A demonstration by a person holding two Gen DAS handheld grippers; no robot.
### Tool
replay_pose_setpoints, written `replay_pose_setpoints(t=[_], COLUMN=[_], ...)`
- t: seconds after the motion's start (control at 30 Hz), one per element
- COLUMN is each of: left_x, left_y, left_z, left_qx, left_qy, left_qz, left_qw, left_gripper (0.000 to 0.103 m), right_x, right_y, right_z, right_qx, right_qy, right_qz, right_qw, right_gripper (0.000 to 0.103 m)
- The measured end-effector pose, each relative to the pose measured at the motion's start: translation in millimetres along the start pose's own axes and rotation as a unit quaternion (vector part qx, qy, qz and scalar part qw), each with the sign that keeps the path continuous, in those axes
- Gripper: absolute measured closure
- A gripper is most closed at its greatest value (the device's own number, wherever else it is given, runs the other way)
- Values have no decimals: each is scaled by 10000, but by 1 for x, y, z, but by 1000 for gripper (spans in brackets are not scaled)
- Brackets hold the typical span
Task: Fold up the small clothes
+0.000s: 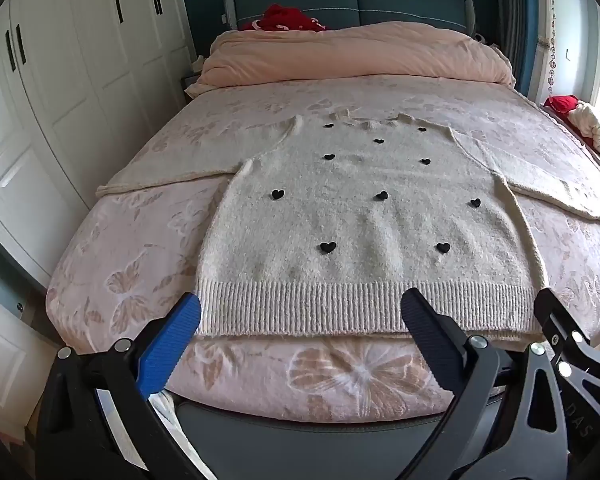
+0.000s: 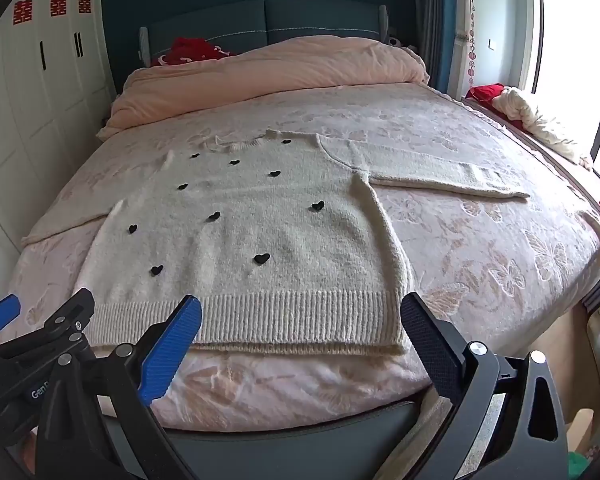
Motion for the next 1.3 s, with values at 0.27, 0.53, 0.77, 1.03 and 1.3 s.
replay_pose_setpoints(t=[0.27,0.53,0.77,1.03,1.3], left_x=[0,0,0,-1,-1], left_y=[-2,-3,-6,-6,-6], left_z=[1,2,3,4,4], left_qx=[18,13,21,28,29], left_qy=[0,5,6,1,1], left_qz=[14,16,31,42,47], left_qw=[10000,10000,10000,10000,10000], left_gripper=[5,5,5,6,6], right_x=[2,2,1,1,1], right_y=[1,1,1,-1,-1], right_z=[1,1,2,0,0], right_qx=[7,11,13,14,14], right_qy=[-9,-14,-9,-16,-17], right_qz=[5,13,28,34,38], right_qw=[10000,10000,10000,10000,10000], right_gripper=[5,5,5,5,5])
Point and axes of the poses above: each gripper's, at about its wrist camera, not at the fingertips, and x roughly against the way its jaws point, z to its left, y to its top, the point moved 8 cm from there along -x, roughly the way its jaws point, and after that the axes turned 13 degrees about -y, right-handed, at the moved point
